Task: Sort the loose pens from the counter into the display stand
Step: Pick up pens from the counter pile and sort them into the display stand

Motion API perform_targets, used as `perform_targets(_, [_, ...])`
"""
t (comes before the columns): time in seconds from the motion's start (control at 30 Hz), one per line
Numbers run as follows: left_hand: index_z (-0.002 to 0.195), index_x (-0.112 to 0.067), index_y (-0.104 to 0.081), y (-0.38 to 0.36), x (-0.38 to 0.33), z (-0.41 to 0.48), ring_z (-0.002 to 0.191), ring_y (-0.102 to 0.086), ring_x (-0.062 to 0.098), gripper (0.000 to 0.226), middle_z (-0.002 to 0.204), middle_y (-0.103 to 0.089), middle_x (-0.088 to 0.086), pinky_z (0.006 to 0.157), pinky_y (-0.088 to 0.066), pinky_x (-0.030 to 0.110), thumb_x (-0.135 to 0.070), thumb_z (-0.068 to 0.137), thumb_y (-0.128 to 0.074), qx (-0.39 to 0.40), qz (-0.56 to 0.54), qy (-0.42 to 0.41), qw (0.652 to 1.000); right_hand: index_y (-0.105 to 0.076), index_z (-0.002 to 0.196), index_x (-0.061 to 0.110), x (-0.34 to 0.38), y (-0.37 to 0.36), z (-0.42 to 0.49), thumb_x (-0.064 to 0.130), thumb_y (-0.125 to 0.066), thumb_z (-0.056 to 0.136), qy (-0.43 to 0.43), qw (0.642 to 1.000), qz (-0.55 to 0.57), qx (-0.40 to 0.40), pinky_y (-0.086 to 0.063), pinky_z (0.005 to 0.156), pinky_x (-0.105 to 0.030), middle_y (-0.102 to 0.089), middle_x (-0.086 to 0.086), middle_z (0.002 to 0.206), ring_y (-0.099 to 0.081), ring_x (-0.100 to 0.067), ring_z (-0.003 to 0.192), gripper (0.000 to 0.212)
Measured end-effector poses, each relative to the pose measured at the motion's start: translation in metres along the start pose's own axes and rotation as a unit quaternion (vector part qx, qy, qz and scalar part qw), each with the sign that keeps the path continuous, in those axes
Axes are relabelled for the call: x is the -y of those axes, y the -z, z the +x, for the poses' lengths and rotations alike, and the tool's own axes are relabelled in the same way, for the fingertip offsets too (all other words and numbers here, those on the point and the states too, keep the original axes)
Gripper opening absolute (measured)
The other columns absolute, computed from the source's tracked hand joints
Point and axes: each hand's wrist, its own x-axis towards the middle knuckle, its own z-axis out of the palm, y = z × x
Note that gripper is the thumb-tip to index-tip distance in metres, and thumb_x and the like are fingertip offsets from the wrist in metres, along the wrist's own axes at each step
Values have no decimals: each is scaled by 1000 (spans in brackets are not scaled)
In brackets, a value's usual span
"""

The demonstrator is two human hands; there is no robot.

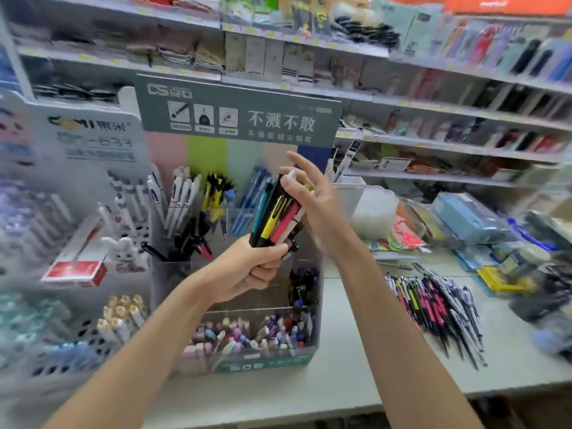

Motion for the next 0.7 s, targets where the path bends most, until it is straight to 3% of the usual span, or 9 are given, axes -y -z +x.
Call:
perform_targets(0.07, [86,-14,-43,8,0,-9,50,-15,9,22,65,-24,-2,40,-18,15,-24,90,-62,2,0,-30,1000,-56,129,44,1,-1,-2,38,-64,90,-9,999,-30,16,-50,100,-40,-63,-1,124,-62,-18,113,40])
perform_targets(0.17, [100,-8,-51,21,-1,-16,46,-25,6,24,65,-45,-2,40,-23,15,-26,88,-62,-25,18,-61,998,-64,121,29,1,-10,-6,27,-57,99,-3,998,-70,9,-51,78,-36,-67,-6,95,-61,-21,80,23])
perform_targets(0.27, [105,-3,-57,31,-1,-21,48,-31,7,28,75,-58,0,42,-25,16,-24,86,-64,-40,18,-76,996,-68,110,23,3,-16,-4,27,-58,98,-24,1000,-6,3,-48,68,-38,-68,-2,89,-58,-22,78,17])
perform_targets(0.37, [113,3,-57,38,0,-25,49,-31,7,37,80,-61,5,42,-24,16,-23,88,-63,-47,-24,-93,994,-63,123,13,6,-19,2,19,-60,96,-43,999,33,0,-56,70,-30,-71,-3,91,-64,-18,81,27])
perform_targets(0.53, [111,1,-58,43,1,-30,50,-31,8,34,79,-59,7,41,-25,14,-25,90,-62,-74,-50,-114,989,-47,142,3,3,-29,3,3,-65,91,-54,998,-41,17,-59,81,-34,-72,-6,97,-69,-17,87,54])
perform_targets(0.6, [112,0,-58,43,-1,-31,48,-32,8,36,76,-59,6,40,-23,14,-28,89,-60,-103,-40,-116,987,-55,136,1,-1,-34,6,2,-64,92,-42,997,-67,2,-60,79,-34,-73,-11,96,-70,-19,83,45])
perform_targets(0.7, [117,-1,-58,44,-1,-31,47,-34,8,44,73,-62,3,41,-25,16,-32,86,-61,-154,-6,-126,980,-74,102,5,-6,-44,5,5,-68,89,-25,995,-92,-17,-59,73,-30,-73,-6,82,-69,-14,74,14])
